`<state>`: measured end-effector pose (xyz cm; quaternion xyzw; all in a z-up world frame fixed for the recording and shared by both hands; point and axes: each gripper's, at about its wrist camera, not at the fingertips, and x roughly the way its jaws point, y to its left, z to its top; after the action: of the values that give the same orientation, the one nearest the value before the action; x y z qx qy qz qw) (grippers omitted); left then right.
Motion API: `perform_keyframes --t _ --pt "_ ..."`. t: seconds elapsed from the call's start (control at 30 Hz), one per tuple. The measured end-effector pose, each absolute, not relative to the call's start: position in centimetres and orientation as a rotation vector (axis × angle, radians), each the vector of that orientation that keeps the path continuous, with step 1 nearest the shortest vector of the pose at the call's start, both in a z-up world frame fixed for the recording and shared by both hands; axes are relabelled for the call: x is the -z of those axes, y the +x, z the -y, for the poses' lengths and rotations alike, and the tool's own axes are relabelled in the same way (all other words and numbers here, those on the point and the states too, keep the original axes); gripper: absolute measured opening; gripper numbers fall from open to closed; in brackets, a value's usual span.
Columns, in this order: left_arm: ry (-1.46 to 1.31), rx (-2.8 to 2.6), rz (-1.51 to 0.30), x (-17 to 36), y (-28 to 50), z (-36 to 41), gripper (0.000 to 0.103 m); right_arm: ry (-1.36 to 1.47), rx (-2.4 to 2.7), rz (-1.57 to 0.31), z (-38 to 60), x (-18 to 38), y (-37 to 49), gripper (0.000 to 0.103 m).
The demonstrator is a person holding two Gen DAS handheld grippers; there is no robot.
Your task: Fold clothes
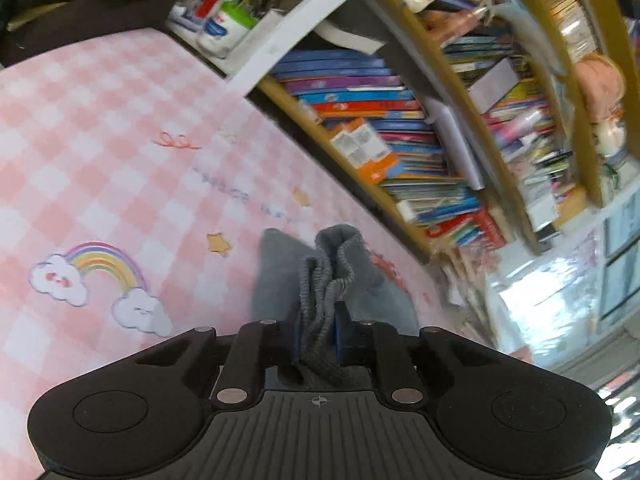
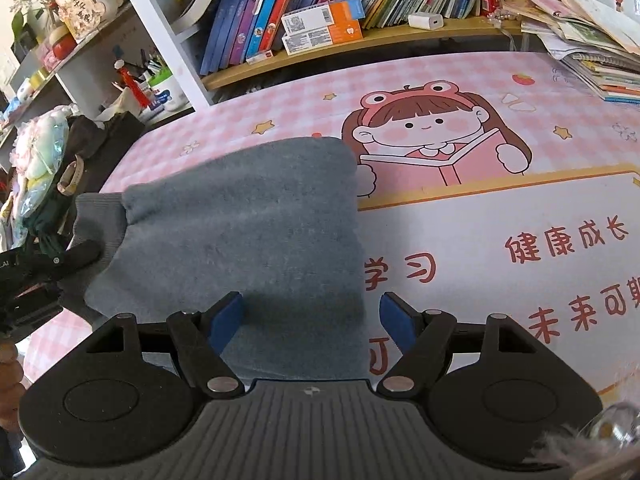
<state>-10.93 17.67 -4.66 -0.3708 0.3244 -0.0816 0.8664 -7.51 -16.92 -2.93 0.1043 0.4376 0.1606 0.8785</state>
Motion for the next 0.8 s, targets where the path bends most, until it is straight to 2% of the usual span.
perform_keyframes --t 0.07,0.17,0.27,0.33,0.43,0.67,0.8 --pt "-0.784 0.144 -0.755 6.5 -10.3 -17.7 0.017 0.214 -0.337 -0.917 16.8 3.0 -7.4 0.073" --pt "-0.802 0.151 -0.754 6.7 -10.1 -17.9 0.021 0.209 -0.339 -0.924 16.6 3.2 -7.3 0.073" --pt "-0.768 0.133 -0.722 5.5 -10.4 -17.9 0.034 0.226 -0.335 -0.923 16.7 3.2 -7.3 0.073" --pt "-0.742 0.123 -0.687 4.5 -10.9 -17.9 0.069 0.242 -0.334 -0.92 16.9 3.2 -7.3 0.073" --pt "-0.714 0.175 -0.637 3.7 -11.4 -17.6 0.085 0.289 -0.332 -0.925 17.4 3.4 -7.0 0.073" --pt "-0.747 0.234 -0.784 5.7 -9.0 -16.2 0.087 0.411 -0.328 -0.975 18.5 4.7 -5.9 0.075" --pt "-0.771 0.257 -0.866 7.1 -7.7 -15.6 0.085 0.492 -0.34 -1.018 18.9 5.8 -4.9 0.075"
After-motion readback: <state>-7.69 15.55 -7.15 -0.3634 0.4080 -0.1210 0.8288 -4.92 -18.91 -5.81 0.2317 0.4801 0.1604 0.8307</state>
